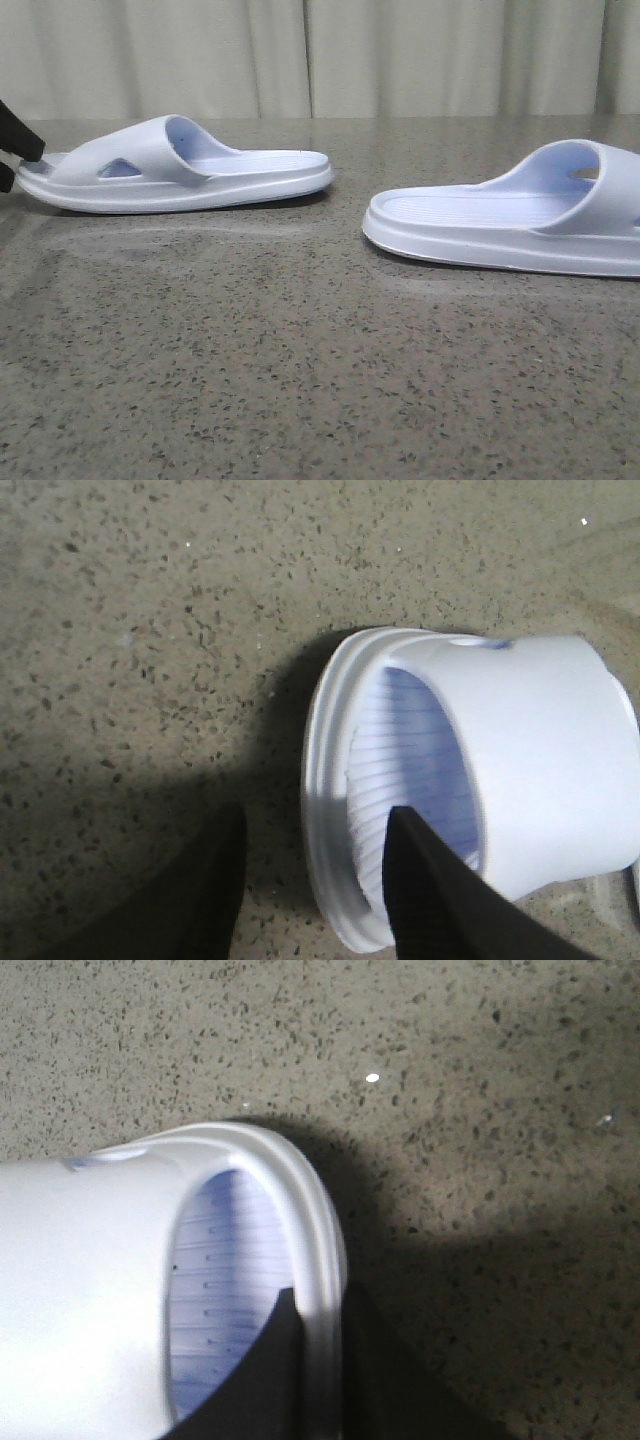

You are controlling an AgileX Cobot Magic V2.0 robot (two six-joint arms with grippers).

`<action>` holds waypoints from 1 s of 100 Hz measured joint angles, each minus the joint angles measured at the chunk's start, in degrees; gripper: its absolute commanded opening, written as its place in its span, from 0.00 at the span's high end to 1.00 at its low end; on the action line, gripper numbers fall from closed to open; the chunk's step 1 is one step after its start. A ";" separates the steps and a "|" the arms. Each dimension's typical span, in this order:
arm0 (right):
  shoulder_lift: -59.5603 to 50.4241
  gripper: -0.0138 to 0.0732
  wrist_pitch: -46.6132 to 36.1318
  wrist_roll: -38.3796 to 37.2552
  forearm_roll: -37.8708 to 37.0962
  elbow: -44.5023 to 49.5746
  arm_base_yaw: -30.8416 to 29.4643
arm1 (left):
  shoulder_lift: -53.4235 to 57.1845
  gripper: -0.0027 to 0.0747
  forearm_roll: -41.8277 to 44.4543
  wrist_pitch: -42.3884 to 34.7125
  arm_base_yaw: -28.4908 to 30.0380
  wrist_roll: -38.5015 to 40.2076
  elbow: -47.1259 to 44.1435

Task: Insert blue slippers together front up
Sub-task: 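Lift both slippers and swing them toward each other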

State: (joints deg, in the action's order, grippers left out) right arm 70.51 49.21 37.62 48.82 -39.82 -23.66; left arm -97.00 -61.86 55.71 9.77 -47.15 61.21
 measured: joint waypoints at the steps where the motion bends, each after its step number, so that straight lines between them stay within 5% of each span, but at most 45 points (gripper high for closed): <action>1: 0.00 0.96 0.00 0.00 0.00 0.00 0.00 | -0.19 0.60 0.00 0.00 -0.21 0.04 0.00; 28: 0.00 0.96 0.00 0.00 0.00 0.00 0.00 | -3.55 0.63 -5.45 0.00 -2.70 -2.66 0.35; 42: 0.00 0.96 0.00 0.00 0.00 0.00 0.00 | -3.91 0.94 -5.56 0.26 -2.70 -3.49 0.46; 100: 0.00 0.96 2.62 0.00 3.74 -5.36 0.00 | 5.55 0.95 -0.58 4.99 -3.01 -3.96 0.46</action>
State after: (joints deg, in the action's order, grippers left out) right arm 70.51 51.83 37.62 52.56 -45.18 -23.66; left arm -91.45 -62.44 60.70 6.77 -51.11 61.67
